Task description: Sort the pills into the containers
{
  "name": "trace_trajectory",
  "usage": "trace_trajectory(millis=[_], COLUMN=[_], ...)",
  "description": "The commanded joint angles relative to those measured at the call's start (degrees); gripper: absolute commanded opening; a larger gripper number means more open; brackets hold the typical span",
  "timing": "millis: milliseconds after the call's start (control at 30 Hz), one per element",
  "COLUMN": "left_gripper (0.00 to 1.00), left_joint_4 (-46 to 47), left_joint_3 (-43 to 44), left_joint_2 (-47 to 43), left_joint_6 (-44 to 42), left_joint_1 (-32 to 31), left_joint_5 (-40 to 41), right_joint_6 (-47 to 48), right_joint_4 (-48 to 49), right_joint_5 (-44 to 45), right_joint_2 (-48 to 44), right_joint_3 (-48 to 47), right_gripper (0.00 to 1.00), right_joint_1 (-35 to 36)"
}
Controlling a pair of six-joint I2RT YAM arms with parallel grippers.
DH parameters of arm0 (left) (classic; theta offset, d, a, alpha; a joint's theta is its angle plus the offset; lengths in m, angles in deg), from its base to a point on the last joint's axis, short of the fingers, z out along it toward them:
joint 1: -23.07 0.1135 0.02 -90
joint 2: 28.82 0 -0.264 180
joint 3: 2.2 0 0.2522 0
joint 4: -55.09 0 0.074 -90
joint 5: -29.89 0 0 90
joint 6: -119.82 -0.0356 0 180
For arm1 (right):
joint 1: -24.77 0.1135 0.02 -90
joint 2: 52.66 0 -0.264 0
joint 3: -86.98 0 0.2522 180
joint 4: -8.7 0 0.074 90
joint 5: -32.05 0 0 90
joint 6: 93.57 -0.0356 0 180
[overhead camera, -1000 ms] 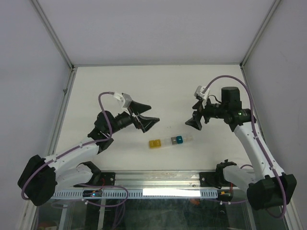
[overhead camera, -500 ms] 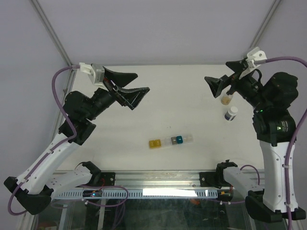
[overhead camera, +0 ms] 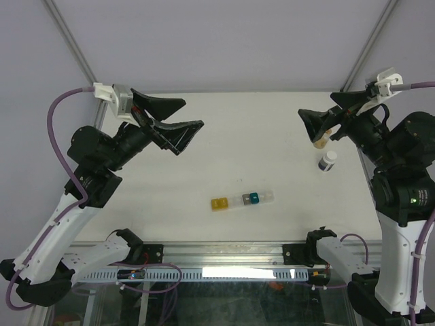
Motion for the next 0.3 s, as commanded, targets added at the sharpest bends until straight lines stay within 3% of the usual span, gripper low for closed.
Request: trace_trajectory(millis=[0,267], left_gripper=[0.99,0.99], left_joint_4=[-1.8,-1.9], left_joint_3=[1.8,0.6], left_joint_2=[-0.9,-1.4], left_joint_6=[-1.1,-1.7], left_joint_1=[0.3,0.3], left_joint_5=[0.0,-0.1], right_joint_6=[-1.0,0.8], right_joint_4=[-0.6,-0.4], right_joint_5=[1.8,1.8], right_joint_2=[-0.3,-0.8], right_joint_3=[-2.1,-0.3], right_gripper=[0.99,0.99], right_joint_1=[0.0,-0.1])
